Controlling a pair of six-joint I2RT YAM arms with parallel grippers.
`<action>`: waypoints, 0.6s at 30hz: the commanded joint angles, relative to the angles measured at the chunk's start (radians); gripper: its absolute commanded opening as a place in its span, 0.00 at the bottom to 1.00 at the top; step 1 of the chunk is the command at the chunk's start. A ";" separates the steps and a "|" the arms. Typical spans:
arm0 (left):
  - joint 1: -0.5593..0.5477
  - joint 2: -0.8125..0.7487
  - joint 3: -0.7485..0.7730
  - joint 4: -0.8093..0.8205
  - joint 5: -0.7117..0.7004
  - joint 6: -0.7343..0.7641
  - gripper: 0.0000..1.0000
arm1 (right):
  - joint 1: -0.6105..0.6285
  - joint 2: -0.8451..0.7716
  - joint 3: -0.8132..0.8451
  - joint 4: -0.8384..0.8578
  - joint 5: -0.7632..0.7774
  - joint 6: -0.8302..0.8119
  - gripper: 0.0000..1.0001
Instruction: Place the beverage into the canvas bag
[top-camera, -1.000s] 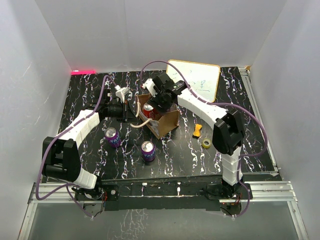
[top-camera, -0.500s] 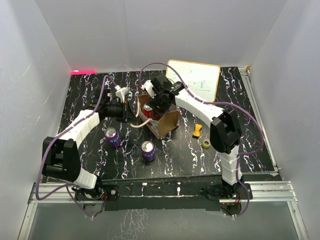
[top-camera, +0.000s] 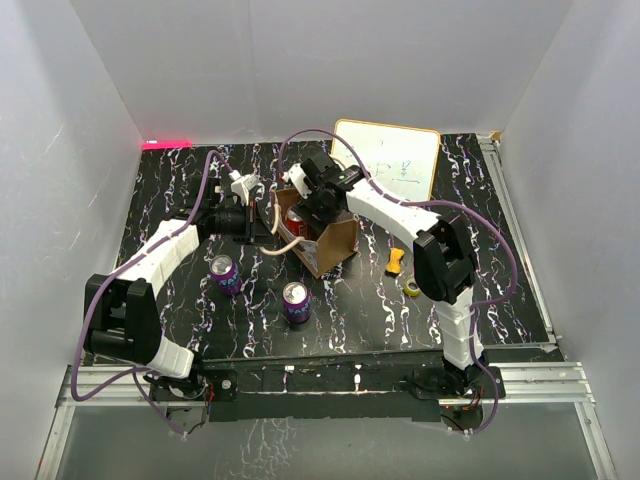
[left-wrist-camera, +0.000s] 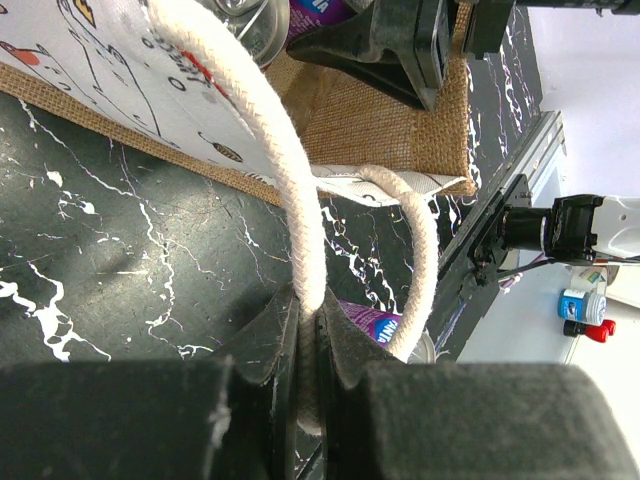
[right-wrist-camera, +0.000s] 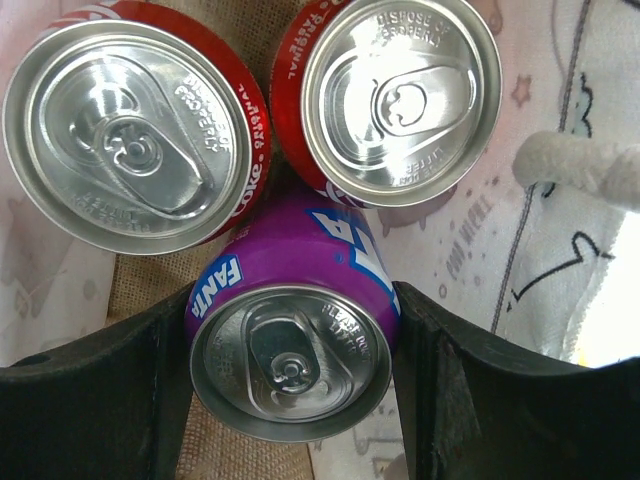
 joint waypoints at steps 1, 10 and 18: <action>0.004 -0.048 0.008 -0.001 0.012 0.013 0.00 | -0.027 -0.006 0.039 0.098 -0.003 -0.001 0.46; 0.003 -0.047 0.007 -0.003 0.015 0.015 0.00 | -0.038 0.036 0.052 0.104 -0.018 -0.013 0.50; 0.003 -0.054 0.002 0.001 0.012 0.016 0.00 | -0.042 0.043 0.058 0.121 0.016 -0.026 0.61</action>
